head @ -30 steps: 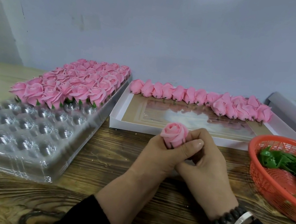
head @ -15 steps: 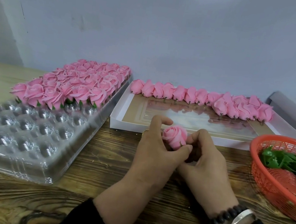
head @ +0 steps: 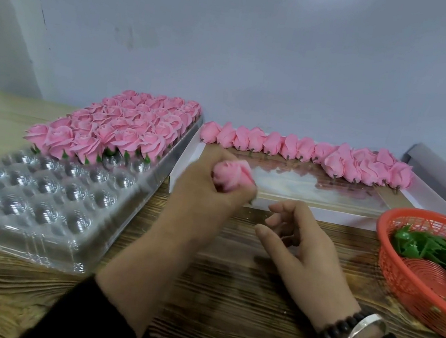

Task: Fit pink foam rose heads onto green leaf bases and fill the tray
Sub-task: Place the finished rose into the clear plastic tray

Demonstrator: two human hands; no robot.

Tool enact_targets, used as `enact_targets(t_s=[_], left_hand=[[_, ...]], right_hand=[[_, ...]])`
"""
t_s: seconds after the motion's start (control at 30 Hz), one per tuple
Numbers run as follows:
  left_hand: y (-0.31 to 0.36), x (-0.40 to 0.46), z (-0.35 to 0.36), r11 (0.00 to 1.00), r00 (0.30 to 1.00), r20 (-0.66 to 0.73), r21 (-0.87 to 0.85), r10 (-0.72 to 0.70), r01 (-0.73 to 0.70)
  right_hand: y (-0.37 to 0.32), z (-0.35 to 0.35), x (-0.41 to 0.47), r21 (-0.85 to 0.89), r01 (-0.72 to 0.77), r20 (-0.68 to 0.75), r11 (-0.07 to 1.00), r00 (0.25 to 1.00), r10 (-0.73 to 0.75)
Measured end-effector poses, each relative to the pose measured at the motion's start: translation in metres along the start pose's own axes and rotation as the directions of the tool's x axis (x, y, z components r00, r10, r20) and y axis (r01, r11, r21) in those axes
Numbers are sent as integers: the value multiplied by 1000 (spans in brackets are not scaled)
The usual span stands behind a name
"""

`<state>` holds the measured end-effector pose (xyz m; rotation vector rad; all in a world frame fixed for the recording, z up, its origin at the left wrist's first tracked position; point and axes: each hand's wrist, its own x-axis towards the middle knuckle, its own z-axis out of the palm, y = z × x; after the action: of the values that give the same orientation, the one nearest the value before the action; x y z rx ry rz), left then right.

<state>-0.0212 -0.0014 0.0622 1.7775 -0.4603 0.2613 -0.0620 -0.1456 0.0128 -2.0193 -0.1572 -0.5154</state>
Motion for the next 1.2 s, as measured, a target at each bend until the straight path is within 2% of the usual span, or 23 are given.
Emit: enact_targets(t_s=[0.13,0.2,0.3,0.4,0.63,0.83,1.03,1.2], left_hand=[[1,26,-58,974,984,-156,222,84,-48],[-8,42,-91,936,970,-221,351,98,-14],[-32,55,-126,824,963,-261,559,67,94],[-52,57,-141,723,962,-272,672,38,161],[-68,59,-142,604,980,-200,781,1,159],[-75,66,-140,542,985,-170,825,-33,161],[-84,67,-138,549,961,-255,791,-106,270],[-82,72,-133,533,958,-218,796,-186,285]], right_hand=[[6,2,2,-57,-6,16,998,1000,7],[8,3,3,-82,6,34,997,999,-3],[11,3,3,-111,6,52,994,999,0],[13,3,4,-102,-12,45,995,999,17],[13,2,3,-89,-19,64,996,998,25],[10,1,3,-97,-25,80,995,996,33],[12,2,4,-86,-45,91,995,994,53],[12,2,5,-87,-59,103,994,992,68]])
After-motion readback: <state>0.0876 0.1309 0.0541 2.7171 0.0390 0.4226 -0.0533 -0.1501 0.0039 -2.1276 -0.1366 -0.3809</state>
